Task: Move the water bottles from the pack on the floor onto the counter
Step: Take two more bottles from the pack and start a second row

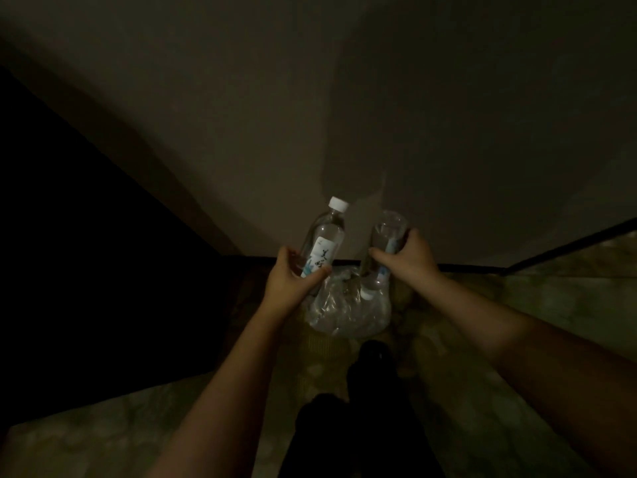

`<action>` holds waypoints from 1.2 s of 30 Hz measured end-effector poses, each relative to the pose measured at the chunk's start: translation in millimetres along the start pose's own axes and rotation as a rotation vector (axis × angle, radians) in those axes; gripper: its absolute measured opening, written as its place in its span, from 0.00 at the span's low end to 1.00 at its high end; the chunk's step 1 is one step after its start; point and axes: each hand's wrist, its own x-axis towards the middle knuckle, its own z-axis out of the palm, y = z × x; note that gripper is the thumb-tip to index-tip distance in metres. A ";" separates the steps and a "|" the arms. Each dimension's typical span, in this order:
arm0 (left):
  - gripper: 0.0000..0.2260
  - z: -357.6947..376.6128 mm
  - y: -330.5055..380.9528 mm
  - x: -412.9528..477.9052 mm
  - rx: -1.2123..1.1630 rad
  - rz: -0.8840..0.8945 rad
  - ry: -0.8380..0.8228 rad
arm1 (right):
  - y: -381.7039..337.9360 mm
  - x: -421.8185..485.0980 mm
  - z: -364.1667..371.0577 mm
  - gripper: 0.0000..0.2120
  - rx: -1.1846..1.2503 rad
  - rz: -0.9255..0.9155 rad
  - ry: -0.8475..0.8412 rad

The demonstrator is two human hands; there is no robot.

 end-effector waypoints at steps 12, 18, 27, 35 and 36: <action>0.31 -97.3 161.1 -118.7 -0.043 0.284 0.040 | -142.5 -161.5 -92.3 0.27 0.139 -0.228 0.138; 0.27 -131.7 203.8 -155.5 -0.008 0.409 0.065 | -195.0 -210.2 -110.5 0.24 0.144 -0.340 0.164; 0.23 -175.3 232.6 -207.8 -0.051 0.486 0.189 | -243.4 -265.8 -118.9 0.26 0.079 -0.534 0.045; 0.23 -223.8 219.6 -252.9 0.028 0.506 0.354 | -271.9 -309.3 -88.5 0.24 0.024 -0.685 -0.017; 0.23 -233.7 217.8 -256.4 0.030 0.510 0.376 | -276.8 -314.8 -83.1 0.24 0.003 -0.708 -0.033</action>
